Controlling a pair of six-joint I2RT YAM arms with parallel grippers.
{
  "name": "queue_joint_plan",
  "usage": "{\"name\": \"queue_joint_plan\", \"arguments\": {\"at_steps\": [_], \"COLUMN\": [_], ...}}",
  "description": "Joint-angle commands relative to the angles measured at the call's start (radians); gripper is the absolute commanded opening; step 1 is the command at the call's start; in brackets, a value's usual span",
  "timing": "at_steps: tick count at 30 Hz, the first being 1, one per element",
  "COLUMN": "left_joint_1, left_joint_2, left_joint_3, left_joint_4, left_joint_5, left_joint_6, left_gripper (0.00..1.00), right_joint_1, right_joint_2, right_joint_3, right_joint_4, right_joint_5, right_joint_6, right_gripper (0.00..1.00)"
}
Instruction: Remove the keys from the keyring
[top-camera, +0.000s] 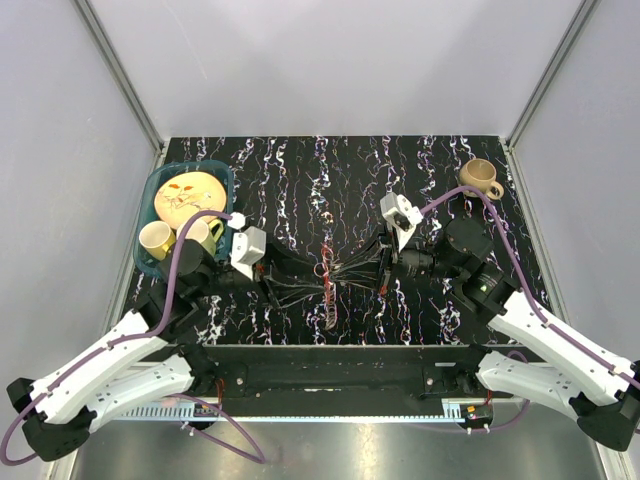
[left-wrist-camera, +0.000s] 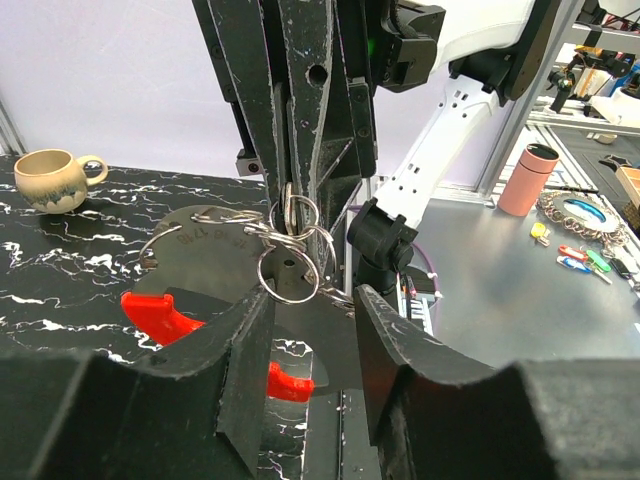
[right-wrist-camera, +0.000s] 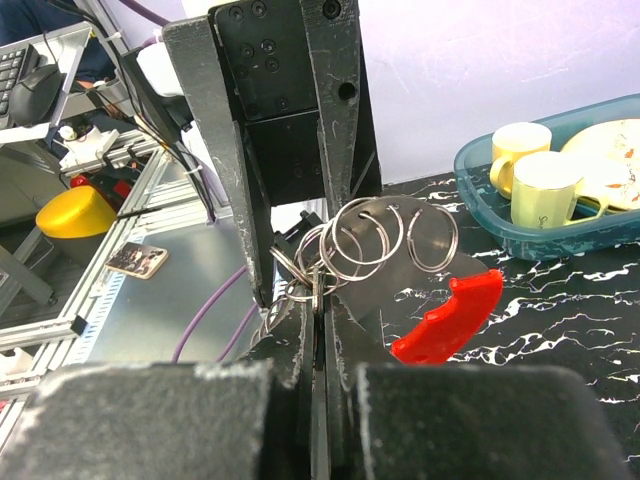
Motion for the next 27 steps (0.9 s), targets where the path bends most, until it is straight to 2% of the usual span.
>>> {"name": "queue_joint_plan", "arguments": {"at_steps": [1,13,27], "left_joint_1": [-0.004,-0.004,-0.006], "left_joint_2": [-0.02,-0.127,-0.07], "left_joint_3": [0.034,0.002,0.103], "left_joint_4": [0.04,-0.051,-0.095], "left_joint_5": [-0.012,-0.054,0.014], "left_joint_6": [0.007,-0.004,0.026], "left_gripper": [0.4,0.41,0.48], "right_joint_1": [0.001,0.001,0.001], "right_joint_2": [-0.005,0.003,0.032], "right_joint_3": [0.006,0.009,0.015], "right_joint_4": [0.076,0.097,0.137], "right_joint_5": [-0.004,-0.003,-0.011], "right_joint_6": [0.014,0.031,0.079], "right_gripper": [0.0,0.0,0.0]}}
